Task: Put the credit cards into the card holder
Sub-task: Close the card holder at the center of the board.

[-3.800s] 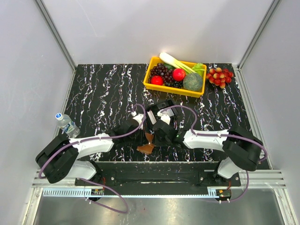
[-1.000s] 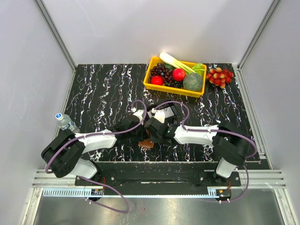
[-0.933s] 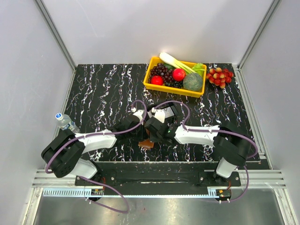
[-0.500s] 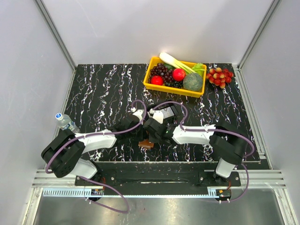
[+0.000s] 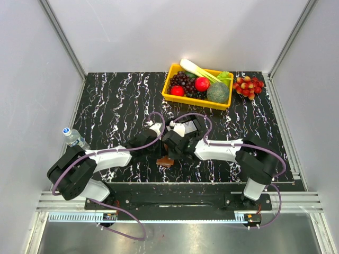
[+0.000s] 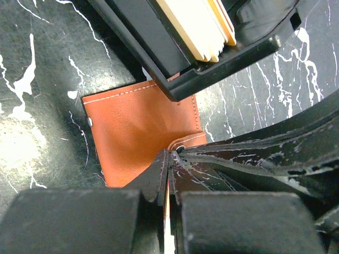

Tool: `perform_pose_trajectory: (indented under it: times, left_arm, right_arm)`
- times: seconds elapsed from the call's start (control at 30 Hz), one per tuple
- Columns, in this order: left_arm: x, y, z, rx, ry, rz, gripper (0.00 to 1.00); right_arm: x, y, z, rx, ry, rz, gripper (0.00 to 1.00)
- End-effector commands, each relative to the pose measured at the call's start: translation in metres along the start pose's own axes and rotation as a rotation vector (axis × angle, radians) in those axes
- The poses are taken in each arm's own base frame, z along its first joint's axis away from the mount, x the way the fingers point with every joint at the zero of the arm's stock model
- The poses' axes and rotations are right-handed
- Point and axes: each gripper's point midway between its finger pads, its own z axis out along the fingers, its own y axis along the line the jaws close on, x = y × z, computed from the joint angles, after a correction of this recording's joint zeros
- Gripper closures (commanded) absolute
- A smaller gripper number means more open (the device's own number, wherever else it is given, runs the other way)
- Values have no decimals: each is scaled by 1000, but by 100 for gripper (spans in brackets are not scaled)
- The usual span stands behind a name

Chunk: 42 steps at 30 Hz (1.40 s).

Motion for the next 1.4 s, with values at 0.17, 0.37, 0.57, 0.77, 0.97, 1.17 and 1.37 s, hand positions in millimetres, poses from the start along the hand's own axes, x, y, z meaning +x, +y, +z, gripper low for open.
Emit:
perform_pose_trajectory:
  times: [0.17,0.37,0.57,0.77,0.97,1.17,1.37]
  left_arm:
    - [15,9,7,-5,87,-19,100]
    - [17,12,13,7,129,-51,100]
    - [22,17,18,0,173,-67,100]
    - [31,22,22,-13,211,-90,100]
    - [39,34,27,-18,251,-134,100]
    - [39,57,30,-74,248,-173,100]
    - [25,70,30,-143,251,-152,100]
  right_arm:
    - [-16,-12,11,-16,49,96,95]
    - [-11,-22,24,23,120,112,94]
    - [-8,-34,34,75,172,116,94]
    - [-16,-45,39,131,171,92,94]
    - [-26,-52,38,186,154,38,94]
    - [-34,-47,35,163,135,9,93]
    - [-71,-33,0,71,-32,27,93]
